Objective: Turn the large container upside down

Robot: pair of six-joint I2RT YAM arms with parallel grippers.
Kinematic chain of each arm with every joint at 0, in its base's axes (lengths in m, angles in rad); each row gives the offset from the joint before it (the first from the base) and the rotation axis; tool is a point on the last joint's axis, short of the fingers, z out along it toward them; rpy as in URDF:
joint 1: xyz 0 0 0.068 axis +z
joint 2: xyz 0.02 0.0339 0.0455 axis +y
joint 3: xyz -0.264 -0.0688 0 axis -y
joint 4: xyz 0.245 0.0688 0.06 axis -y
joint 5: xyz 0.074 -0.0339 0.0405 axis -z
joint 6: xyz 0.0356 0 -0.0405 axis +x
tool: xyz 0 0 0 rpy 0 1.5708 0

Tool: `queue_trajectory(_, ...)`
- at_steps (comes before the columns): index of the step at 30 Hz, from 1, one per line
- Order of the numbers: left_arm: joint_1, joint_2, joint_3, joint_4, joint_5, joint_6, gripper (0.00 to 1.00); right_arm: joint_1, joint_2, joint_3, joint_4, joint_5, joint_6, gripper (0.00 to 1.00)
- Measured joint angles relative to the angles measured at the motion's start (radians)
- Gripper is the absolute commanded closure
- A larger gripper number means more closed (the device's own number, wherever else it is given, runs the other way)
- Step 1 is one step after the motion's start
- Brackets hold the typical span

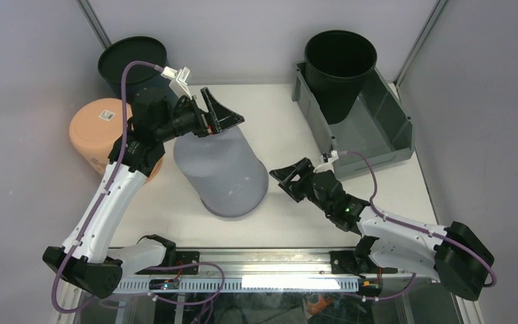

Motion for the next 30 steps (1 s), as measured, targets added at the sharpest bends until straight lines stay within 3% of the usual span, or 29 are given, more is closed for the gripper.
queue_trajectory(10,-0.051,0.058,0.014,0.046,0.055,-0.018,0.01,0.021,-0.109,0.055,-0.234,0.037,-0.161,0.27)
queue_trajectory(19,-0.051,-0.001,0.108,-0.087,0.063,0.154,0.01,0.175,-0.077,0.181,-0.355,-0.094,-0.417,0.27)
queue_trajectory(24,-0.051,-0.050,0.110,-0.158,0.062,0.226,0.01,0.209,0.039,0.193,-0.292,-0.165,-0.463,0.27)
queue_trajectory(30,-0.051,-0.068,0.112,-0.188,0.026,0.236,0.01,0.129,0.357,0.312,-0.128,-0.203,-0.471,0.27)
